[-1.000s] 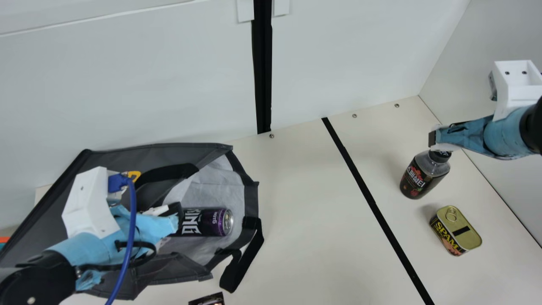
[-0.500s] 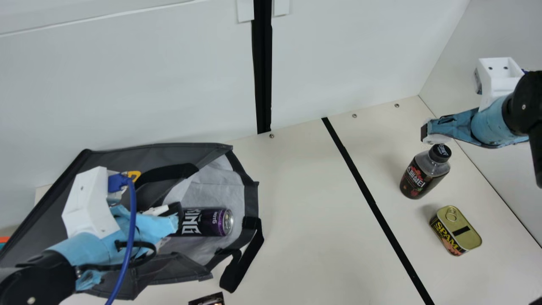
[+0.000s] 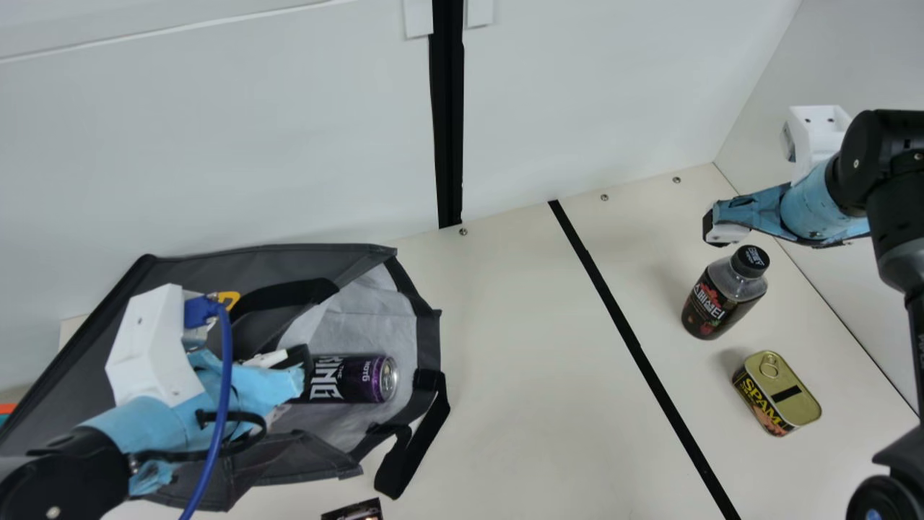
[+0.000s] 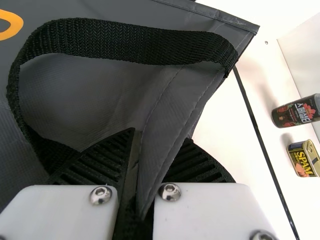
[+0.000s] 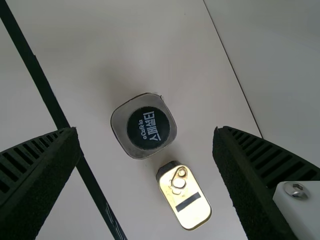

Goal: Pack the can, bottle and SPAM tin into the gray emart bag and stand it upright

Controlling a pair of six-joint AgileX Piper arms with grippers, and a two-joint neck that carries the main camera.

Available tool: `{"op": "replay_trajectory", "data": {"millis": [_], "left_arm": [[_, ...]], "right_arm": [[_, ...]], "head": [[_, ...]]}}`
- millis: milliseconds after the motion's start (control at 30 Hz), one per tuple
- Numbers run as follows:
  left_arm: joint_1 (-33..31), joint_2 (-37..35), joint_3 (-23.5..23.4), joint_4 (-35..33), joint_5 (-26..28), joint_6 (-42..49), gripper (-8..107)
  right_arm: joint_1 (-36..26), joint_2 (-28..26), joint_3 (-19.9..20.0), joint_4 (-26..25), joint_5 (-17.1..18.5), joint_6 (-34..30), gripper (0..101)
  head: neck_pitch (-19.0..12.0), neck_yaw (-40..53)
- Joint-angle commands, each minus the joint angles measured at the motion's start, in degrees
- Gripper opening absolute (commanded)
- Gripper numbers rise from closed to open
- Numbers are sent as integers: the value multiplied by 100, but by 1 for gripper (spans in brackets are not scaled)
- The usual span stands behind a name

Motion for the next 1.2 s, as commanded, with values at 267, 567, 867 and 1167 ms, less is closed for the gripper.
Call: {"op": "replay_trajectory", "data": {"millis": [267,567,867,1167], "left_arm": [[0,0,0,0,0,0,-8],[0,0,0,0,0,0,-8],[0,0,0,0,0,0,-8],[0,0,0,0,0,0,-8]], "right_arm": [[-28,385,-114,29,12,30,95],[-92,664,-175,74,12,17,95],[-158,849,-204,114,12,-7,95],[-183,932,-161,138,12,4,95]], "head": [[-130,-5],[-130,-5],[-130,-5],[-130,-5]]}}
